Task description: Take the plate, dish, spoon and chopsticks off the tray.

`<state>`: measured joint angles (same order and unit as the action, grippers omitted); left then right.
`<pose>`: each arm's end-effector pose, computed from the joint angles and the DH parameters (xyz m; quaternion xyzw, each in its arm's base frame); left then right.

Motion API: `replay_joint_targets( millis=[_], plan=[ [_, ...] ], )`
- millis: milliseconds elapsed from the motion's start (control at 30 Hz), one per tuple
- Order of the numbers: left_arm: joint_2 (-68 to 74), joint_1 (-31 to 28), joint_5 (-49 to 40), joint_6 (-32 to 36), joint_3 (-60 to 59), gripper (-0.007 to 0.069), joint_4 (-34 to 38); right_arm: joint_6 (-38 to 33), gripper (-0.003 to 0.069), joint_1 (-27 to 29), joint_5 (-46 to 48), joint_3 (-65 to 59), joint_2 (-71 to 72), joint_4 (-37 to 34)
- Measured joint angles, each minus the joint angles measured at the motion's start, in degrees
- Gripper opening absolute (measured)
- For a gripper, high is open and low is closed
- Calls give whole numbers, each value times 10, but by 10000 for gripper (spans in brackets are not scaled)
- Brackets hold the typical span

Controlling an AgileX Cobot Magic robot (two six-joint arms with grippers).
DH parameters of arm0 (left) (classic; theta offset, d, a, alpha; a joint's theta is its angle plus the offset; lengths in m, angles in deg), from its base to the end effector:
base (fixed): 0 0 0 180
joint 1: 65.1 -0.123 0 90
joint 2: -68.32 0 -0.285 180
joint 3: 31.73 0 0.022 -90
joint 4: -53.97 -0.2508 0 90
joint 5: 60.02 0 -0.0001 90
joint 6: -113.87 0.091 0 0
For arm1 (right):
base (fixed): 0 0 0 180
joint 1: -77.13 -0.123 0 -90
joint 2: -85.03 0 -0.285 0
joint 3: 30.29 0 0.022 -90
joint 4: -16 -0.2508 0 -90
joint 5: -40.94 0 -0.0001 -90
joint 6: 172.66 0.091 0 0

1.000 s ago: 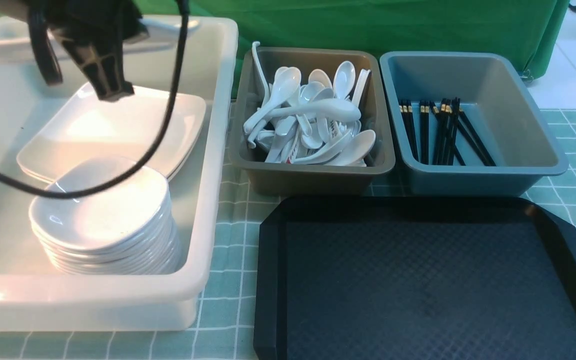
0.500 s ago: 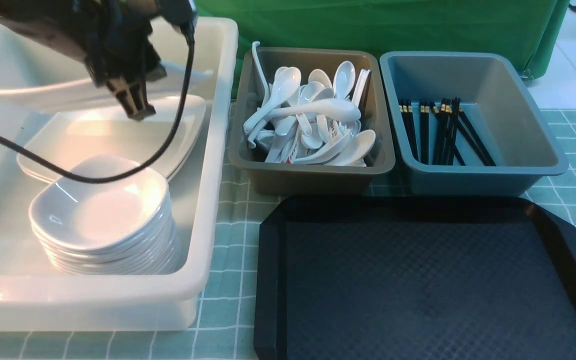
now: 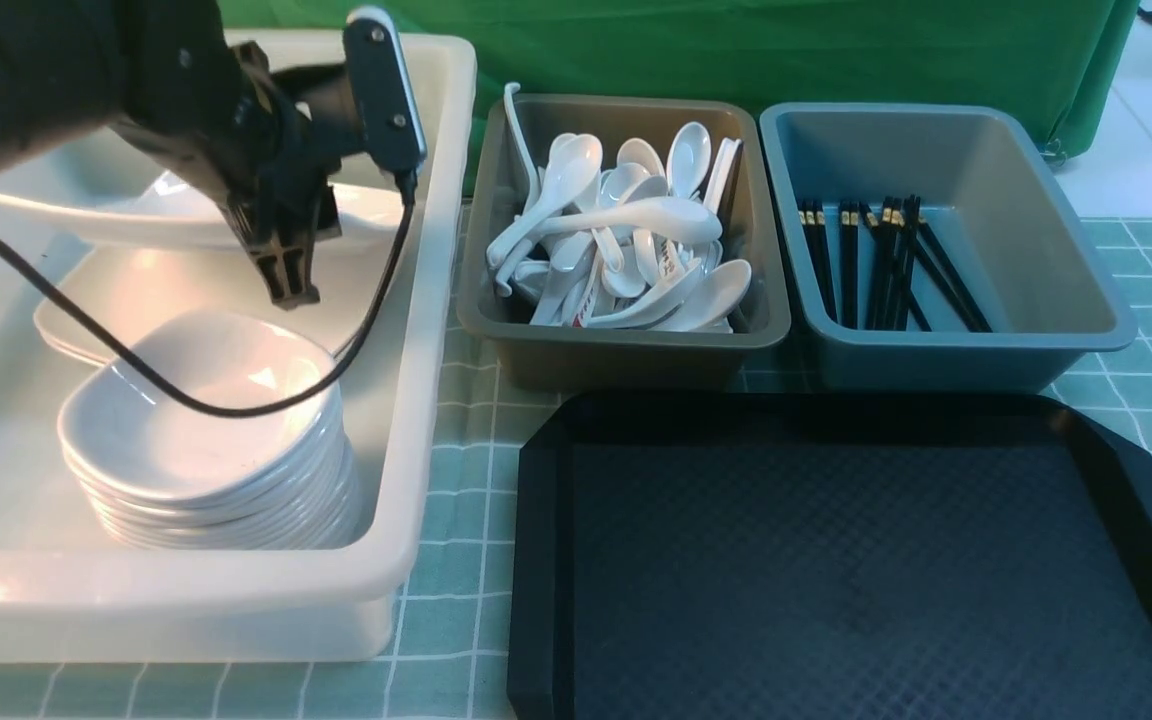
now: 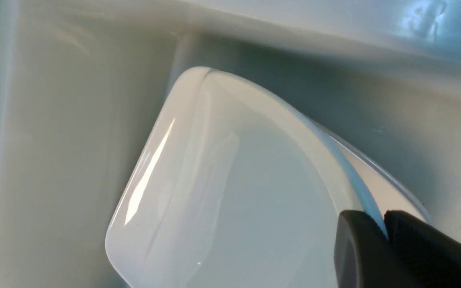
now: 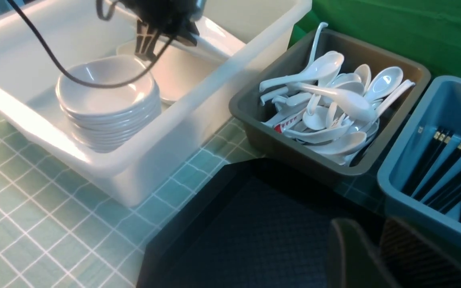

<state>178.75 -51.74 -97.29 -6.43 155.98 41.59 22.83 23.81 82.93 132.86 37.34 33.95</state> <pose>0.3994 -0.0827 0.2878 0.6029 0.7160 0.2172 0.2770 0.0814 0.0779 0.4381 -0.2855 0.7390 0.2076 0.5739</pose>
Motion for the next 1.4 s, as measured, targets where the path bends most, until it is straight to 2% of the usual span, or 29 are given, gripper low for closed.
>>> replay_joint_targets(
  millis=[167,300,400,433,467,500,567,667,767,900,1000,1067,1167,1200,1267,1367,1400],
  plan=[
    [12,-2,1,-5,0,32,-1,0,162,0,7,0,0,-12],
    [14,-2,1,-23,0,62,11,-1,162,0,13,0,0,-18],
    [17,-2,-7,-28,0,155,21,-1,162,0,15,0,0,-19],
    [17,-2,-8,-28,0,155,21,-1,162,0,15,0,0,-19],
    [17,-2,-10,-30,0,221,21,-2,162,0,15,0,0,-20],
    [17,-2,-10,-32,0,229,21,-2,162,0,15,0,0,-20],
    [17,-2,-10,-44,0,325,21,-3,162,0,17,0,0,-23],
    [17,-2,-11,-51,1,413,23,-3,162,0,23,0,0,-26],
    [17,-2,-12,-62,2,459,22,-4,162,0,36,0,0,-29],
    [17,-2,-32,-74,4,475,24,-4,162,0,55,0,0,-42],
    [12,-2,-47,-94,4,455,48,-5,162,0,59,0,0,-46],
    [-6,-1,-45,-124,4,385,95,-13,162,0,60,0,0,-46],
    [-65,10,-39,-157,4,223,159,-17,162,0,60,0,0,-46],
    [-93,16,-43,-167,4,137,186,-19,162,0,60,0,0,-46],
    [-170,32,-47,-176,-2,46,237,-20,162,0,63,0,0,-46],
    [-239,45,-41,-180,-22,18,281,-21,162,0,68,0,0,-46],
    [-311,56,-26,-181,-61,7,310,-22,162,0,74,0,0,-46]
  ],
)
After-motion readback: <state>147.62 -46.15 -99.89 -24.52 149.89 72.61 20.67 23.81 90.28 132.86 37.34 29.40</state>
